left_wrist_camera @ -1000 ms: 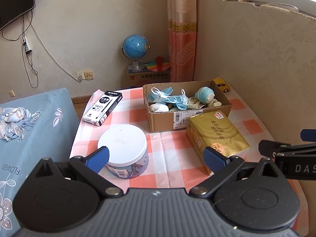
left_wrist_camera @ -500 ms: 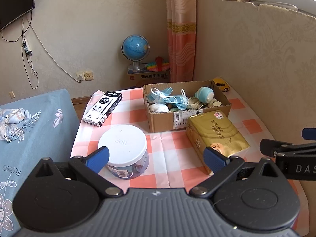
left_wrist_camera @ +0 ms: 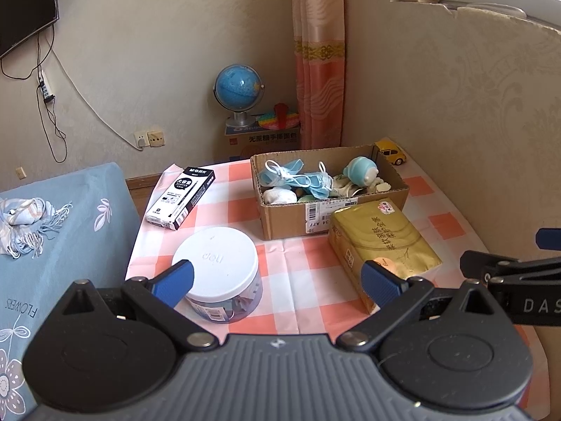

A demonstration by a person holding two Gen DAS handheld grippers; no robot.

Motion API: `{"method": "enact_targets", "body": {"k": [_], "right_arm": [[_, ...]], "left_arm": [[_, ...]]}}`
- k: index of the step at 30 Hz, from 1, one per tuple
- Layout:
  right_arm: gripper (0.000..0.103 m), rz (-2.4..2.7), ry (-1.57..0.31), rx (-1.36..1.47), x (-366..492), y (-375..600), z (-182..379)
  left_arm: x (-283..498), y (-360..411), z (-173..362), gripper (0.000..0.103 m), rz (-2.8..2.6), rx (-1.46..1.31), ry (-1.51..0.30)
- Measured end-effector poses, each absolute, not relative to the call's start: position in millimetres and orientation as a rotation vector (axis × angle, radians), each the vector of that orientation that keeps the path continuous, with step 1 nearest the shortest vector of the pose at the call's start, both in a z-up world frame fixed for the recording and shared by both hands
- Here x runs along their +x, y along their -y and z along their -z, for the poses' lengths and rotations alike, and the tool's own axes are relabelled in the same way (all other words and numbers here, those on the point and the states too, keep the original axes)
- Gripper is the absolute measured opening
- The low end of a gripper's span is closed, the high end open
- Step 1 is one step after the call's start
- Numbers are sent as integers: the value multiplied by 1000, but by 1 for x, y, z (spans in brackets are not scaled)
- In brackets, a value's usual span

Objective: Organize soft objects

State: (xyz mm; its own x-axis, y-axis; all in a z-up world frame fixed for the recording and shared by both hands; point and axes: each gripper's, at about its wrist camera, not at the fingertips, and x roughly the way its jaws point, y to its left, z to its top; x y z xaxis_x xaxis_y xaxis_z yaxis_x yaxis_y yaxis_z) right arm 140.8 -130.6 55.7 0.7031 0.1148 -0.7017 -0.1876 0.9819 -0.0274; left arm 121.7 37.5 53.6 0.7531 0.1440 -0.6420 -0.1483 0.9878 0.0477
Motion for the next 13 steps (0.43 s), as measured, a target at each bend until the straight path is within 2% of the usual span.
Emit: {"method": "enact_targets", "body": {"k": [13], "right_arm": [[103,-165,-772,-99,143,134,-59]], "left_arm": [[124,-33,-56,101,-149,1,-699]]}}
